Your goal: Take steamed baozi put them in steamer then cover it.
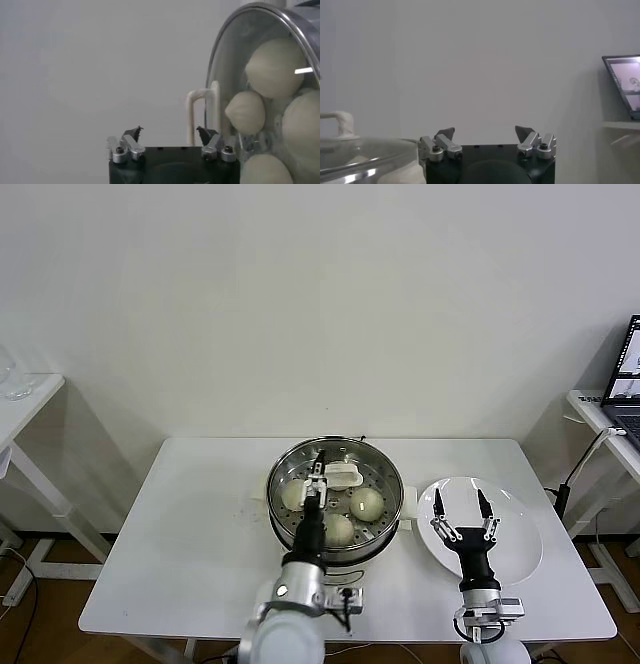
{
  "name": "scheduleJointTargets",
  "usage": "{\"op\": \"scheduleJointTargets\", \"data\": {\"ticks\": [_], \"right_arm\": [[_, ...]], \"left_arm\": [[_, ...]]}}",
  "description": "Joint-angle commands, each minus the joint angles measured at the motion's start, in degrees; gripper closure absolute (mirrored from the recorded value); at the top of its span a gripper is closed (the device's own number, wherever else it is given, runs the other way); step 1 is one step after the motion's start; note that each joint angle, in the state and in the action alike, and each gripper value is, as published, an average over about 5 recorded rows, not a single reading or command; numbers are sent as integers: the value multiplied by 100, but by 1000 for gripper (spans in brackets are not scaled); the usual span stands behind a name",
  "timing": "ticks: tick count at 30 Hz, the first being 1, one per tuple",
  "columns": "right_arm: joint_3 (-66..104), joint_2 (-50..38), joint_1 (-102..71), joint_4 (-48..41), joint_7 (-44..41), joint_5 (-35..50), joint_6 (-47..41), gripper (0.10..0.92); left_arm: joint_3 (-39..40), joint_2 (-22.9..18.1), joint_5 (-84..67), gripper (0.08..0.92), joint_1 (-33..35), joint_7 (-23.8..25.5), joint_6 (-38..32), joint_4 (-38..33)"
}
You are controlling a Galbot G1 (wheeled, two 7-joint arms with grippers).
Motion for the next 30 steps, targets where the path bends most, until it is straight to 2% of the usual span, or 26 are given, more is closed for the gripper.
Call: {"op": "scheduleJointTargets", "data": {"ticks": [1, 3, 6, 9, 12, 18, 30], "right_arm": [[13, -72, 9, 162, 0, 94, -239, 203], [50, -89, -27, 340, -23, 154, -419, 203], [108, -122, -93, 598, -47, 212, -634, 203], [134, -144, -142, 787, -51, 228, -711, 203], [160, -149, -192, 959, -41, 234, -805, 203], [220, -186, -266, 1210, -9, 333, -948, 203], [239, -203, -331, 1421, 85, 275, -1069, 203]], "left_arm": [[-1372, 764, -3189, 178, 1536, -1418, -650, -1911], [-1987, 789, -4572, 177, 1747, -1692, -1022, -2046], [-2938, 619, -6277, 177, 1932, -1908, -1546, -1999], [-3761, 317, -7057, 177, 1941, -1906, -1984, -1704], [-4253, 37, -7467, 177, 1932, -1763, -2290, -1395], [-4421, -202, -7741, 177, 2060, -1633, -2748, -935], [-4447, -325, -7955, 177, 2357, -1501, -2976, -793]]}}
